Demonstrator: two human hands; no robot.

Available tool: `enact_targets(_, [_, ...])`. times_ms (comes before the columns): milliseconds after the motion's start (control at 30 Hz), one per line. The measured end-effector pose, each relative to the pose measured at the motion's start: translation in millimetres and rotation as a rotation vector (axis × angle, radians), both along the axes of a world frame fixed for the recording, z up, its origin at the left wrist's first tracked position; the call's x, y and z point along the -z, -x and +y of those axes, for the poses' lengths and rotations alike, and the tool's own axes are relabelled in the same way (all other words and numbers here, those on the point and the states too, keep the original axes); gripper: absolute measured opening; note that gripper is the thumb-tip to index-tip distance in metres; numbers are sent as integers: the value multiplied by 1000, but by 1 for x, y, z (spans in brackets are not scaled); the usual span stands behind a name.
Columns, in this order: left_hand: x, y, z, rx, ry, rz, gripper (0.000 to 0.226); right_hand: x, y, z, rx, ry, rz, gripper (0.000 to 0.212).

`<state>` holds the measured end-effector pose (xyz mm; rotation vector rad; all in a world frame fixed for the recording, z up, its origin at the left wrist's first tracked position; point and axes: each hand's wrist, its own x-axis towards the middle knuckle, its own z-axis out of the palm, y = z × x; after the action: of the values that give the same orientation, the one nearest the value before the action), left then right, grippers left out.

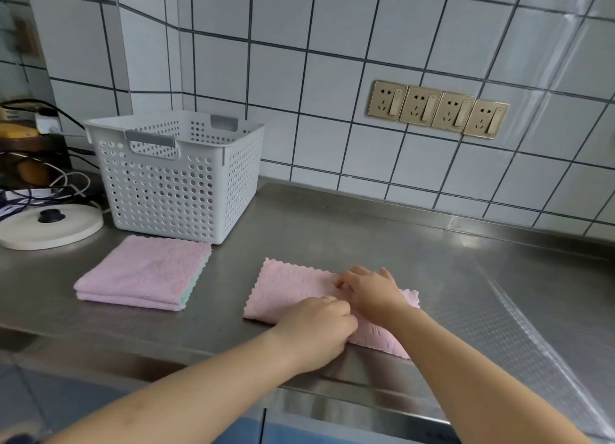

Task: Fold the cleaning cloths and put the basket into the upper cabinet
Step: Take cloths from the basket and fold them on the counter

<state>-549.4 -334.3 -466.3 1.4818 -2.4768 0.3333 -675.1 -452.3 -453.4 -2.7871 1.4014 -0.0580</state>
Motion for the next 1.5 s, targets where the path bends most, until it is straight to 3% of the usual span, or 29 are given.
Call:
enact_targets(167, [-2,-30,13,40,50,23,2,-5,21,4,-63,48,35,33])
enact_targets(367, [-6,-73,25,27,61,-30,18,-10,38,33,-142,68,36,30])
enact_targets(467, [-11,-92,27,-3,64,-68,6,-13,39,49,-173,53,19,26])
enact_targets(533, [-13,-104,28,-25,10,-59,16,-12,37,60,-209,28,0,26])
enact_targets(633, [-19,-113,35,-19,-28,-16,15,-13,40,69,-286,65,-53,47])
enact_targets(733, [-18,-117,47,-41,-234,87,50,-14,55,72,-376,23,-56,52])
enact_targets(867, [-17,-111,71,-10,-511,15,80,-6,70,91,-547,-48,2,68])
enact_targets(967, [-16,-104,81,-2,-549,-55,84,8,75,103,-541,-94,50,74])
enact_targets(1067, [-9,-101,85,-3,-460,-94,85,21,76,109,-526,27,-39,68])
enact_targets(1133, [0,-101,86,8,-403,10,76,25,74,116,-510,53,-182,54])
enact_targets(1267, [2,-99,83,-71,-341,563,30,12,62,125,-247,-96,-474,22])
enact_targets(1300, [-2,-96,79,-122,-299,674,20,7,57,122,-149,-111,-548,23])
enact_targets(1400, [-12,-84,59,-226,-197,925,37,-7,38,108,40,-146,-771,36])
enact_targets(1500, [-14,-83,28,-280,-224,1134,40,-16,16,83,166,-179,-892,35])
